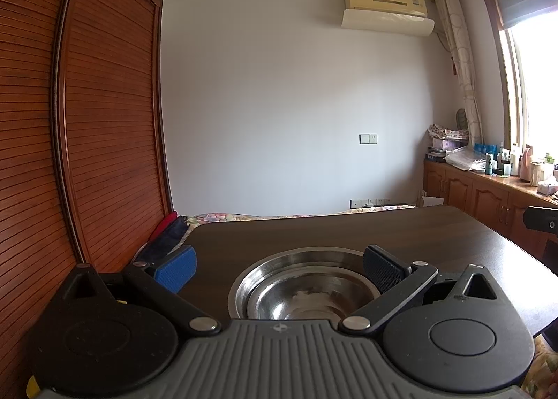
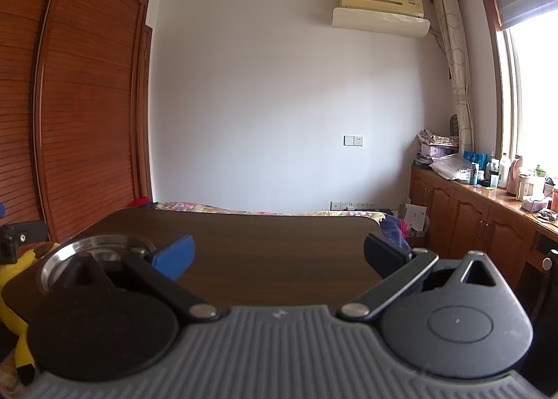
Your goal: Organize plates and bowls
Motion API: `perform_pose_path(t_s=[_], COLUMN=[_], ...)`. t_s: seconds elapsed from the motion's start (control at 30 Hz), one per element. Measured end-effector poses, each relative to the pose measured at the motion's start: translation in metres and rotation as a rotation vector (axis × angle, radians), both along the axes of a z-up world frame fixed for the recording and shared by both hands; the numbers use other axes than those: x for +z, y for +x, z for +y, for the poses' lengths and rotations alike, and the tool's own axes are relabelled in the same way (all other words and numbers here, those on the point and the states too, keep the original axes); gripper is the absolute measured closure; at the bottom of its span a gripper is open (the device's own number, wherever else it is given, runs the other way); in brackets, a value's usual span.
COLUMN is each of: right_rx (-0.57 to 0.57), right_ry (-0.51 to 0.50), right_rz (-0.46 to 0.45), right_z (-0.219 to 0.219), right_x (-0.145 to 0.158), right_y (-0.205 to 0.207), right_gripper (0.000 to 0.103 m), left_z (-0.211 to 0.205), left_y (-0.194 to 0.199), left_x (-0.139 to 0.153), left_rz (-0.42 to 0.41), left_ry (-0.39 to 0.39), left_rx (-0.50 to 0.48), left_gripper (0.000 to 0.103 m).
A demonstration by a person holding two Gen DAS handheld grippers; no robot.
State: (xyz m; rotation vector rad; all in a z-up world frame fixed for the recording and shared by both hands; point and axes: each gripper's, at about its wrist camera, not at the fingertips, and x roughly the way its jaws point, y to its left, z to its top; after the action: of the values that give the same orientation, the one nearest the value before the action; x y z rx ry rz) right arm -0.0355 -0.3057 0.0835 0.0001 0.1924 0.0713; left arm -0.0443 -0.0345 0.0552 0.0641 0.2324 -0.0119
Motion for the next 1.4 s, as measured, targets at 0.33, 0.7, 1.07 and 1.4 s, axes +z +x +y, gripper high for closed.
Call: perform_pose_path(t_s=[0.33, 0.7, 1.07, 1.4], right_rx=[-0.003, -0.003, -0.006, -0.005], right_ry=[-0.002, -0.002, 0.003, 0.008], right_rz=[0.000, 0.002, 0.002, 0.002], right_z=[-0.0003, -0.0009, -0.0022, -0.0027], right_x=[-0.0008, -0.0032, -0.0033, -0.0037], right_y=[-0.0003, -0.0012, -0.0012, -0.0014], right_gripper=[0.000, 0.000, 0.000, 0.000], left_z=[0.0003, 0.0013, 0.0032, 0.0039], left_y=[-0.0001, 0.0007, 0.0014, 0.0015], left_x=[-0.0003, -0.0015, -0.0039, -0.0045], left_rz=[0.000, 0.000, 0.003, 0.004], left_ry=[0.000, 0.000, 0.002, 0.003], left_rx=[0.001, 0.002, 0.001, -0.001], left_gripper=[0.000, 0.000, 0.000, 0.000])
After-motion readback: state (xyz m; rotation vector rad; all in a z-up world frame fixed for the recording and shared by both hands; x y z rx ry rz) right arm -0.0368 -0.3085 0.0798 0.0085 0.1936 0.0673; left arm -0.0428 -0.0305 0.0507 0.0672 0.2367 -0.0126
